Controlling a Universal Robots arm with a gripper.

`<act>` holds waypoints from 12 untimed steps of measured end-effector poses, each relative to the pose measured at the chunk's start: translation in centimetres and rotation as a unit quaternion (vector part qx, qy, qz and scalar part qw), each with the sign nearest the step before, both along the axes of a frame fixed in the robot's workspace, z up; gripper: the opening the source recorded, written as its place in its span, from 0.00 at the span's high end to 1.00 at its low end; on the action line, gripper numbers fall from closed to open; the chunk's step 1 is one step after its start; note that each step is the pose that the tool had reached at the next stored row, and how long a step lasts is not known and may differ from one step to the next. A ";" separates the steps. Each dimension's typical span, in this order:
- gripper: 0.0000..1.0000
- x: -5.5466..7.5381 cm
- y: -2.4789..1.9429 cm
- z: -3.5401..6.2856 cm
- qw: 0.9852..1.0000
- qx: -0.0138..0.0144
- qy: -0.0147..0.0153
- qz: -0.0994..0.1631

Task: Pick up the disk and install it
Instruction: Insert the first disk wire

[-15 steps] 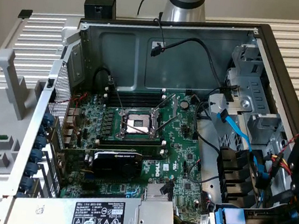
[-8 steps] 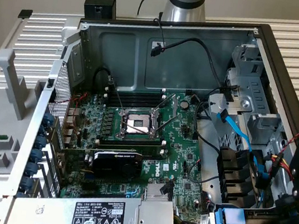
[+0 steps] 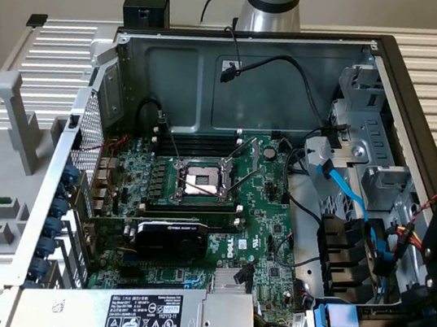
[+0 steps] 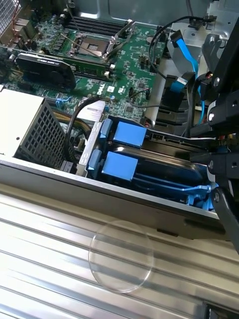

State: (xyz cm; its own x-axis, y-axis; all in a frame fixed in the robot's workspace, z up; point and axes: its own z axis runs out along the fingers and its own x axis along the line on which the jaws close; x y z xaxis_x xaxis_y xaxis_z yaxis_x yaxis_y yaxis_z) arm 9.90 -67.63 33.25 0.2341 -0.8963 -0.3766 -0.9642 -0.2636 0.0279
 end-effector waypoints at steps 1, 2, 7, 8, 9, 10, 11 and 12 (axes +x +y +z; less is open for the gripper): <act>0.74 0.0 0.01 -0.01 1.000 0.000 0.000 0.000; 0.74 0.0 0.01 -0.02 1.000 0.000 0.000 0.000; 0.74 0.0 0.06 -0.04 1.000 0.001 0.000 0.000; 0.74 0.0 0.06 -0.06 1.000 0.000 0.001 0.000; 0.74 0.0 0.06 -0.08 1.000 0.001 0.001 0.000; 0.74 0.0 0.06 -0.09 1.000 0.001 0.001 0.000; 0.74 0.0 0.07 -0.13 1.000 0.001 0.001 0.000; 0.74 0.0 0.07 -0.18 1.000 0.001 0.001 0.000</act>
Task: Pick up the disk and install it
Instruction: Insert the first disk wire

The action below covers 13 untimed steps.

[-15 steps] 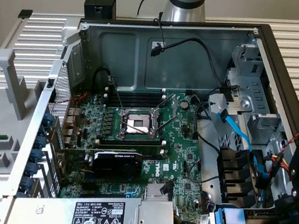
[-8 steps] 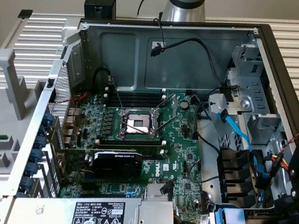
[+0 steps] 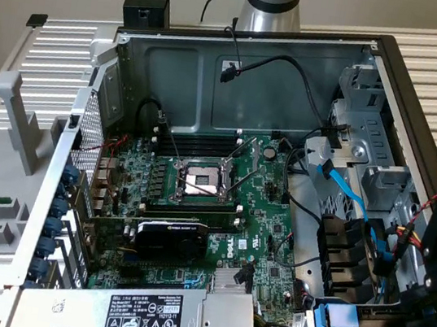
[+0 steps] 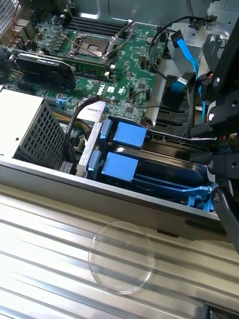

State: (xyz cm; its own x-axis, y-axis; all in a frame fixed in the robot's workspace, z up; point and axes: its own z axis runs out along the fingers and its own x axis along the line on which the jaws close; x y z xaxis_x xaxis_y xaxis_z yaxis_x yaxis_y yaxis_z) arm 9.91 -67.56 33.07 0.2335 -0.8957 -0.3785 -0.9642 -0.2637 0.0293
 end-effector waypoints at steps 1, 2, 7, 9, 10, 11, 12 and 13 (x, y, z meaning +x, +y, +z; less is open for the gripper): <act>0.74 0.0 0.00 -0.03 1.000 0.000 0.000 0.000; 0.74 0.0 0.01 -0.04 1.000 0.000 0.000 0.000; 0.74 0.0 0.09 -0.04 1.000 0.000 0.000 0.000; 0.74 0.0 0.09 -0.05 1.000 0.000 0.000 0.000; 0.74 0.0 0.09 -0.04 1.000 0.000 0.000 0.000; 0.74 0.0 0.09 -0.06 1.000 0.000 0.001 0.000; 0.74 0.0 0.09 -0.08 1.000 0.000 0.001 0.000; 0.74 0.0 0.09 -0.08 1.000 0.000 0.001 0.000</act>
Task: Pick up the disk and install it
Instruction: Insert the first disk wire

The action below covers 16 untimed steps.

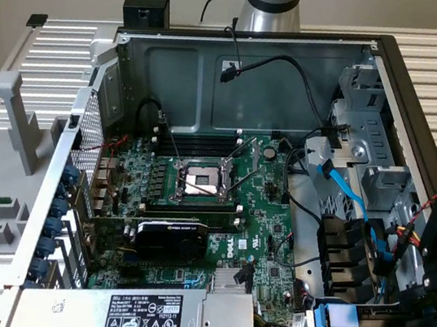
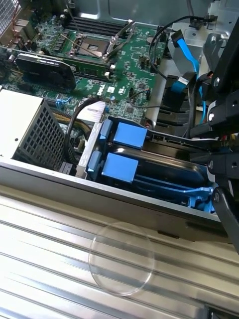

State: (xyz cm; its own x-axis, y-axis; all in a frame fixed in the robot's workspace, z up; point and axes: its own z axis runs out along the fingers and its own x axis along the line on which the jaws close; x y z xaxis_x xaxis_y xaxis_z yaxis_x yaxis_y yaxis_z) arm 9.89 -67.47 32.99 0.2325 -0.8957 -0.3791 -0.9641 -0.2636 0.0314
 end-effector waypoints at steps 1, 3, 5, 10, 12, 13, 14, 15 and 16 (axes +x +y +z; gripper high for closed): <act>0.74 0.0 0.00 0.00 1.000 0.000 0.000 0.000; 0.76 0.0 -0.01 -0.01 1.000 0.000 0.001 0.000; 0.83 0.0 -0.02 -0.01 1.000 0.001 0.001 0.000; 0.84 0.0 -0.03 -0.01 1.000 0.003 0.002 0.000; 0.84 0.0 -0.03 0.00 1.000 0.003 0.002 0.000; 0.84 0.0 -0.03 0.01 1.000 0.003 0.002 0.000; 0.84 0.0 -0.03 0.03 1.000 0.003 0.002 0.000; 0.84 0.0 -0.04 0.08 1.000 0.003 0.002 0.000; 0.84 -0.1 -0.04 0.17 1.000 0.003 0.002 0.000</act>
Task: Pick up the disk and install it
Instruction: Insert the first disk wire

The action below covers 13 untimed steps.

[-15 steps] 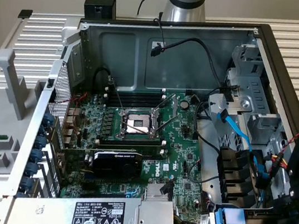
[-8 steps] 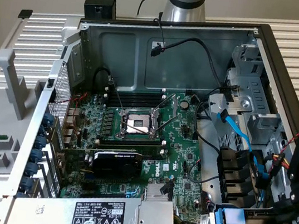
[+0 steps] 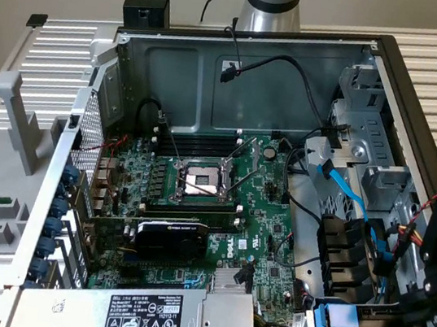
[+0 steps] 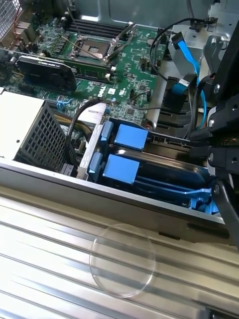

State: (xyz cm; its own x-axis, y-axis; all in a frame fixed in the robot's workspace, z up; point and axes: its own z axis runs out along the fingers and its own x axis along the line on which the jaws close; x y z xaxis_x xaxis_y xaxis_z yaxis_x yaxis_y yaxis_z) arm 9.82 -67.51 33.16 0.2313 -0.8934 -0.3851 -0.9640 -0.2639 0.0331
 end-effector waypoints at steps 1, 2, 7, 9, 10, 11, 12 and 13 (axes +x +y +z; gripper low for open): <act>0.84 0.0 0.00 0.11 1.000 0.000 0.000 0.000; 0.84 0.0 0.01 0.28 1.000 0.000 0.000 0.000; 0.84 -0.2 0.41 1.14 1.000 -0.001 -0.001 0.000; 0.84 -0.2 0.75 1.44 1.000 -0.004 -0.001 0.000; 0.84 -0.2 0.93 1.60 1.000 -0.006 -0.001 0.000; 0.84 -0.3 1.09 1.72 1.000 -0.009 -0.001 0.000; 0.84 -0.3 1.24 1.82 1.000 -0.012 -0.001 0.000; 0.84 -0.3 1.38 1.92 1.000 -0.016 -0.001 0.000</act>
